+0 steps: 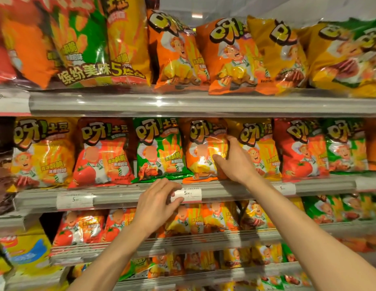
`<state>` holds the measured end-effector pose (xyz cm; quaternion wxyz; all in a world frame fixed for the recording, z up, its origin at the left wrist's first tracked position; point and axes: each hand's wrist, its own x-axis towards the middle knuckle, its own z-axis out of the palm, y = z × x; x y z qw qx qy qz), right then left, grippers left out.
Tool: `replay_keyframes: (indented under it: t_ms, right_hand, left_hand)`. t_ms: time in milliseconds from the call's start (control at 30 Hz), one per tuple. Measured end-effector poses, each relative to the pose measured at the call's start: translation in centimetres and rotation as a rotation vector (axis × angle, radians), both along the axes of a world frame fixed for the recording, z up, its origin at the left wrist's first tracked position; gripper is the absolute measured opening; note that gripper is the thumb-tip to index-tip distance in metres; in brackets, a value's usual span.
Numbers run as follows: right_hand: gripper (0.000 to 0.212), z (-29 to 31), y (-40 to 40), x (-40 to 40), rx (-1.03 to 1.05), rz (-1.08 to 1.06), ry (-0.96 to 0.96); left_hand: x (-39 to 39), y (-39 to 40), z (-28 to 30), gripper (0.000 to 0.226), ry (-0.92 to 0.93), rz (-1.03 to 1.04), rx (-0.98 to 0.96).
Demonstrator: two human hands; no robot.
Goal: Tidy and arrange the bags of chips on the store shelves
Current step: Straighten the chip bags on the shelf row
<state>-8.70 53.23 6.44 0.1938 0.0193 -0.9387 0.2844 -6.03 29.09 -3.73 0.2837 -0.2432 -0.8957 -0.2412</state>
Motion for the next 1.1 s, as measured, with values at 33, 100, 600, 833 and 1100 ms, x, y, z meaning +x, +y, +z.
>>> replay_keyframes:
  t_ms: [33, 100, 600, 833, 1100]
  right_hand:
    - [0.075, -0.2, -0.2, 0.0, 0.003, 0.002, 0.019]
    - [0.076, -0.4, -0.1, -0.2, -0.003, 0.019, 0.012]
    - [0.094, 1.9, 1.8, -4.4, -0.371, 0.206, -0.144]
    - [0.091, 1.0, 0.8, -4.5, -0.408, 0.15, -0.018]
    - [0.096, 0.9, 0.6, -4.7, -0.385, 0.149, -0.047]
  left_hand:
    - [0.0, -0.1, 0.0, 0.025, -0.005, -0.005, 0.0]
    - [0.0, -0.2, 0.0, 0.026, -0.01, -0.009, -0.001]
    - [-0.1, -0.4, 0.4, 0.024, -0.07, -0.017, 0.007]
    - [-0.2, -0.3, 0.5, 0.024, -0.081, -0.018, 0.003]
    - [-0.1, -0.3, 0.7, 0.024, -0.093, -0.022, 0.015]
